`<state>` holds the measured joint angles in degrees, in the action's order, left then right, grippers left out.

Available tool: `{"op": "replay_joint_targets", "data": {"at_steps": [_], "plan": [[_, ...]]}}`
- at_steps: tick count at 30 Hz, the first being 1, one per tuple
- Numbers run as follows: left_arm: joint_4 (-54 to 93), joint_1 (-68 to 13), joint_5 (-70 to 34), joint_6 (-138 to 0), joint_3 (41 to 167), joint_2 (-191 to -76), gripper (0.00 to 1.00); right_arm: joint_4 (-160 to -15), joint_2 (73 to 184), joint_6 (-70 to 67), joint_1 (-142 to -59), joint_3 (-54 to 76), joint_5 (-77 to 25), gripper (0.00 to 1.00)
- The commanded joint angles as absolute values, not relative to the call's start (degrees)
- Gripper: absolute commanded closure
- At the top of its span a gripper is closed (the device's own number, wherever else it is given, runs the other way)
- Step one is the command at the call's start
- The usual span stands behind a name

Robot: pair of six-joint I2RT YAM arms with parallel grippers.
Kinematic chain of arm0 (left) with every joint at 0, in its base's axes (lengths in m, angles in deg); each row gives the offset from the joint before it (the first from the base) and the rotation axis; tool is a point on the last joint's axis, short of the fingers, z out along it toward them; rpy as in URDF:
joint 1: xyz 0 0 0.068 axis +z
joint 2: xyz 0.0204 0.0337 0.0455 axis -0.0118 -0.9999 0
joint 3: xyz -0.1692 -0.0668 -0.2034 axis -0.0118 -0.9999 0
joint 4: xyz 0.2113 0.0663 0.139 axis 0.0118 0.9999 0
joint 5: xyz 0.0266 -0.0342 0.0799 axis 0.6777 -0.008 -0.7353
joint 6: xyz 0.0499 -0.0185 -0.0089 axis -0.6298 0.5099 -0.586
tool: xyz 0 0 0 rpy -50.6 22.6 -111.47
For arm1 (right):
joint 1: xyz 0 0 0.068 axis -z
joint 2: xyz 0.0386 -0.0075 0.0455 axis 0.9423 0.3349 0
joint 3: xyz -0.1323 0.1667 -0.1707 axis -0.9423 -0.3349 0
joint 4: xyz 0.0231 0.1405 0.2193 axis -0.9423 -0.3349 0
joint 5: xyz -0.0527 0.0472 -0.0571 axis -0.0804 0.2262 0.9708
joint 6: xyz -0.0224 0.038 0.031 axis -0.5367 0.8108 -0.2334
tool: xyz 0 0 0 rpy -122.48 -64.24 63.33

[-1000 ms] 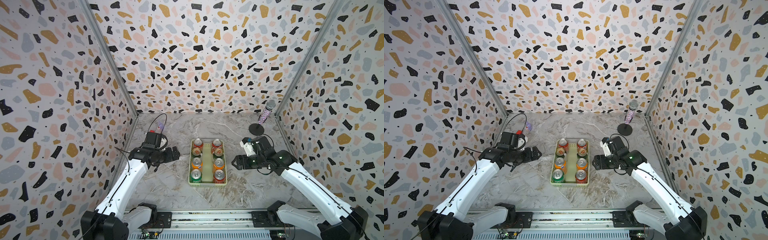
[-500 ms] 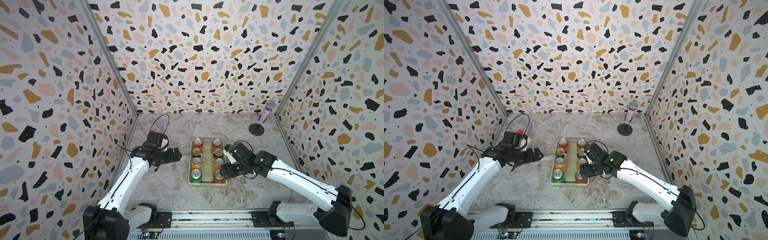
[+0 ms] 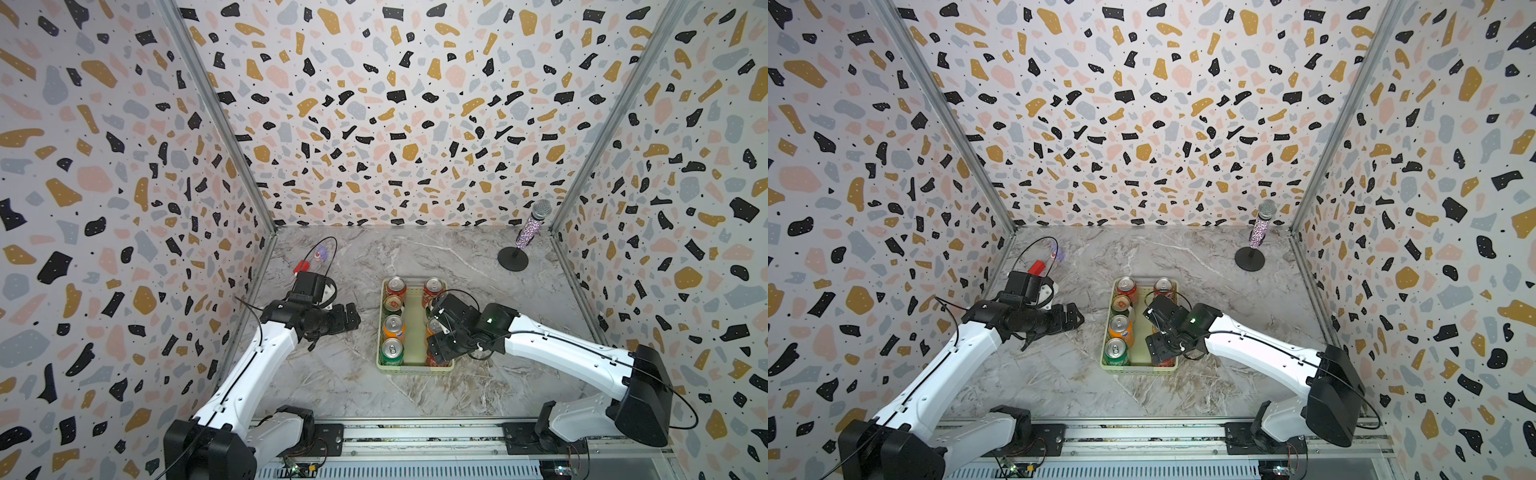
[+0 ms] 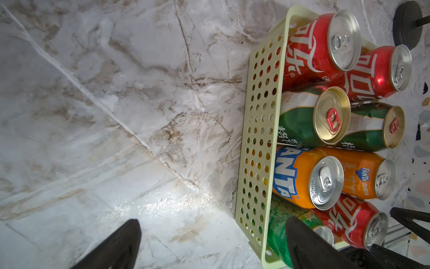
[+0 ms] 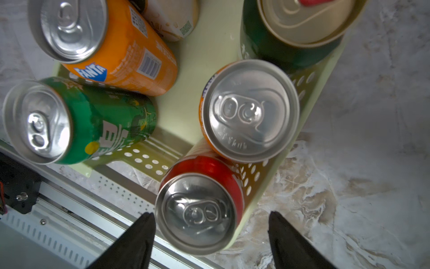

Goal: Take out the drinks from the basket
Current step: Pick up the drink from the basket.

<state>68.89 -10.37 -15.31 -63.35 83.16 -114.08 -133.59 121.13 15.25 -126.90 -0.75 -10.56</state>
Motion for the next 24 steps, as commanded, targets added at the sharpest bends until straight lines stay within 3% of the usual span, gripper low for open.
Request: {"op": "replay_joint_targets", "data": {"at_steps": [1,24], "plan": [[68.72,-10.75,-15.77,-63.42,82.84,-114.1,0.0,-133.71,122.5,15.7,-127.69,1.81,-8.48,0.2],[68.72,-10.75,-15.09,-63.33,82.37,-113.53,0.0,-130.67,128.96,18.34,-129.76,-0.21,-5.99,0.24]]}}
